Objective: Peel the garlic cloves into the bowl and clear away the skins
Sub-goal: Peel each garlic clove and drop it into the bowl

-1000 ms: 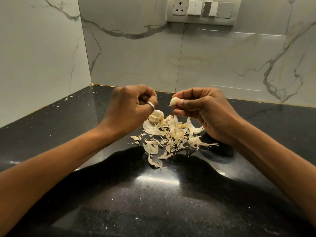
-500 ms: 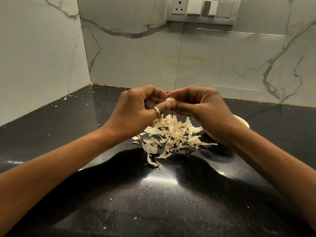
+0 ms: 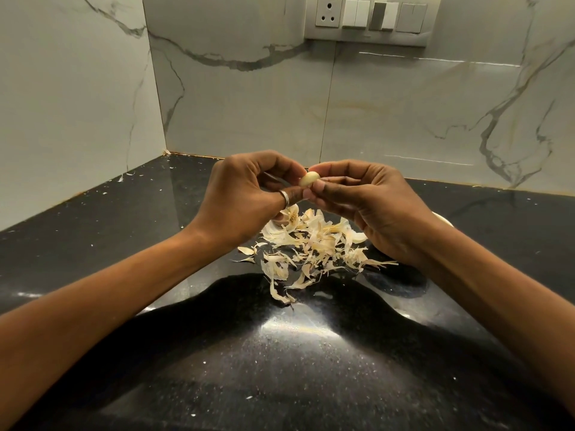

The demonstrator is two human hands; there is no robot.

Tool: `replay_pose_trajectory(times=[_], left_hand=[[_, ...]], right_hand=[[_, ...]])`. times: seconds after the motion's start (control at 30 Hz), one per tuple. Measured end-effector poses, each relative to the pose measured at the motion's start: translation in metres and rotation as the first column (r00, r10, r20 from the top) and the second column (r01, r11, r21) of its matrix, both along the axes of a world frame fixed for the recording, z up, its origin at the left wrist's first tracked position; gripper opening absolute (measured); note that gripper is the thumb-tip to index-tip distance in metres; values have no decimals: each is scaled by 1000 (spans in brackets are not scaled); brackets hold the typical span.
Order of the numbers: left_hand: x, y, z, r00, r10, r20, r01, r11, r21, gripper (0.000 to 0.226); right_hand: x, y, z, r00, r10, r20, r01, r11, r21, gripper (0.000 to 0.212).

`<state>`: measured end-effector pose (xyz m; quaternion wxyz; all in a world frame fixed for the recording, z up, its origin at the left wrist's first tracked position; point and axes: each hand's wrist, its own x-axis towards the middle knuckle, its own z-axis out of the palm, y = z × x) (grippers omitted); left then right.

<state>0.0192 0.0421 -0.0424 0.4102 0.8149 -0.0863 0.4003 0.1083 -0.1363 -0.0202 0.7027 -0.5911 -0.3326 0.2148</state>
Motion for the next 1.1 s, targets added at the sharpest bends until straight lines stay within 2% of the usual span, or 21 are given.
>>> replay_pose_trajectory(times=[0.17, 0.37, 0.63, 0.77, 0.9, 1.1], left_hand=[[0, 0, 0, 1000, 13, 3, -13, 1000, 14, 28], [0, -2, -2, 1000, -5, -19, 6, 1000, 19, 32], [-1, -3, 0, 984, -105, -144, 80, 982, -171, 27], [-3, -6, 3, 955, -195, -225, 127, 950, -285, 37], [-5, -6, 5, 935, -264, -238, 161, 911, -381, 31], [-6, -7, 8, 924, -289, -249, 145, 870, -471, 31]], right_hand=[[-2, 0, 2, 1000, -2, -29, 2, 1000, 4, 23], [-2, 1, 1, 999, -47, 6, 47, 998, -39, 24], [-3, 0, 0, 997, -76, -30, 76, 997, 3, 26], [-2, 1, -2, 994, -105, 43, 106, 994, -37, 13], [-2, 0, 0, 991, -79, 104, 86, 994, -62, 16], [-4, -3, 0, 921, -114, 373, 165, 981, -107, 17]])
